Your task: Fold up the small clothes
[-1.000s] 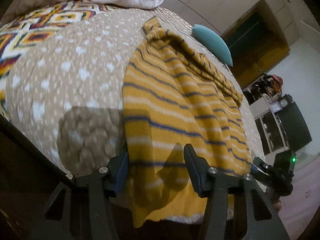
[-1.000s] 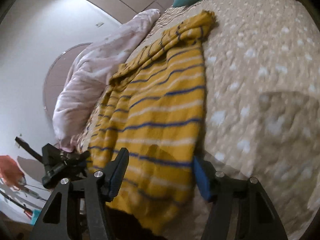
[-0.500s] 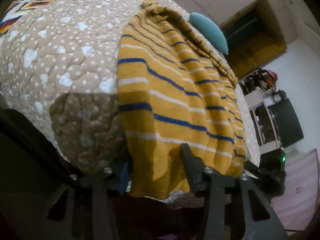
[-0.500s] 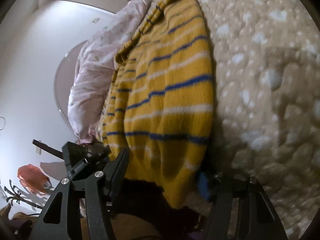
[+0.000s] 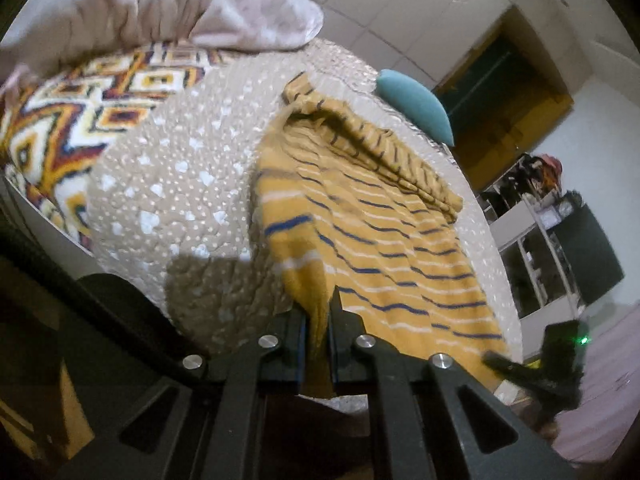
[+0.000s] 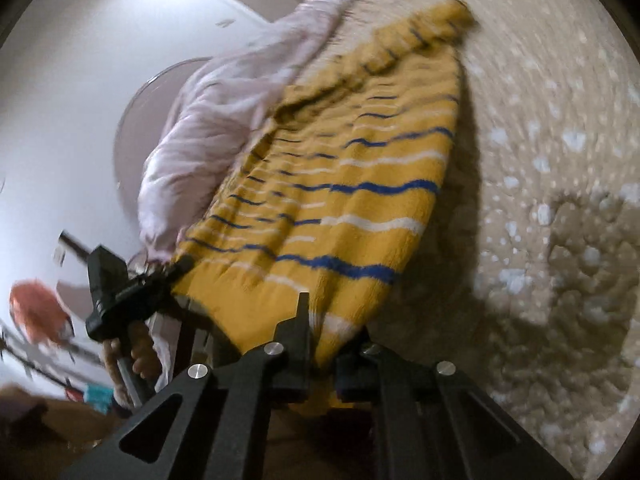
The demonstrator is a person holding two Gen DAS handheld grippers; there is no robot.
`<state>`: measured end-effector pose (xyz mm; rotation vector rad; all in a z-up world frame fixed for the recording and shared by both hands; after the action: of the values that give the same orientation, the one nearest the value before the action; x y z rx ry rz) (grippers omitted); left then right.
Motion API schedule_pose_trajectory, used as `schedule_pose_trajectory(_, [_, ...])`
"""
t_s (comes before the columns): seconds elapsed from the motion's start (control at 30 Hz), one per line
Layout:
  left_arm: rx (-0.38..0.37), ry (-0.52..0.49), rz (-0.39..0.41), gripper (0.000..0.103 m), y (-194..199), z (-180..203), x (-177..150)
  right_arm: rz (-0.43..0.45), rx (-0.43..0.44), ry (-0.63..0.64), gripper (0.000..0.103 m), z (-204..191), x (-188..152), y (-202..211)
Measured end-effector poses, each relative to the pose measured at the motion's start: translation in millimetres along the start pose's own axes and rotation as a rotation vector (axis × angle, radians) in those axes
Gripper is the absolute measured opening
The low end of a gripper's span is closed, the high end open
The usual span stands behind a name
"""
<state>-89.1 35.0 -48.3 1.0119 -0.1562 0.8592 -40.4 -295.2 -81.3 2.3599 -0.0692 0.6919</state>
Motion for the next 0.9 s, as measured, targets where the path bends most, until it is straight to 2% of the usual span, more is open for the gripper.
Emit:
schedule_pose_trajectory(0.1, [0.028, -0.01, -0.014, 0.008, -1, -3, -10, -0.006, -0.003, 0.004, 0.009, -7, -3, -2])
schedule_pose_trajectory(0.2, [0.047, 0.023, -0.047, 0.008, -15, -12, -11, -0.025, 0.009, -0.037, 0.009, 4, -5, -8])
schedule_pose_trajectory(0.33, [0.051, 0.033, -0.03, 0.008, -17, -16, 4, -0.037, 0.0, -0.022, 0.009, 7, 1, -10])
schedule_pose_trajectory(0.43, [0.032, 0.033, -0.002, 0.008, -19, -10, 27, -0.023, 0.009, 0.01, 0.009, 2, 19, -8])
schedule_pose_trajectory(0.53, [0.03, -0.002, 0.035, 0.008, -30, 7, 64, 0.019, 0.0, 0.066, 0.009, -4, 59, -6])
schedule_pose_trajectory(0.7, [0.055, -0.101, 0.115, 0.008, -66, 52, 144, 0.131, -0.083, 0.156, 0.009, -9, 154, -6])
schedule_pose_trajectory(0.83, [0.095, -0.131, 0.146, 0.008, -112, 71, 203, 0.183, -0.153, 0.142, 0.009, 8, 229, -20])
schedule_pose_trajectory(0.9, [0.131, -0.122, 0.127, 0.008, -141, 72, 222, 0.182, -0.187, 0.125, 0.009, 19, 249, -34])
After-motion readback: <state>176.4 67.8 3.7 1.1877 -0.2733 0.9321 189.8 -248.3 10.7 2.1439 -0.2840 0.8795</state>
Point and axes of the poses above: each gripper's, at about its wrist camera, not at the fingertips, and y roughly against the way its jaws point, z to its right, x to its top, the point moved 5 cm from there along -y, roughly the way its jaws point, and after that the axes turned 6 degrees about y, right-handed, at the moved point
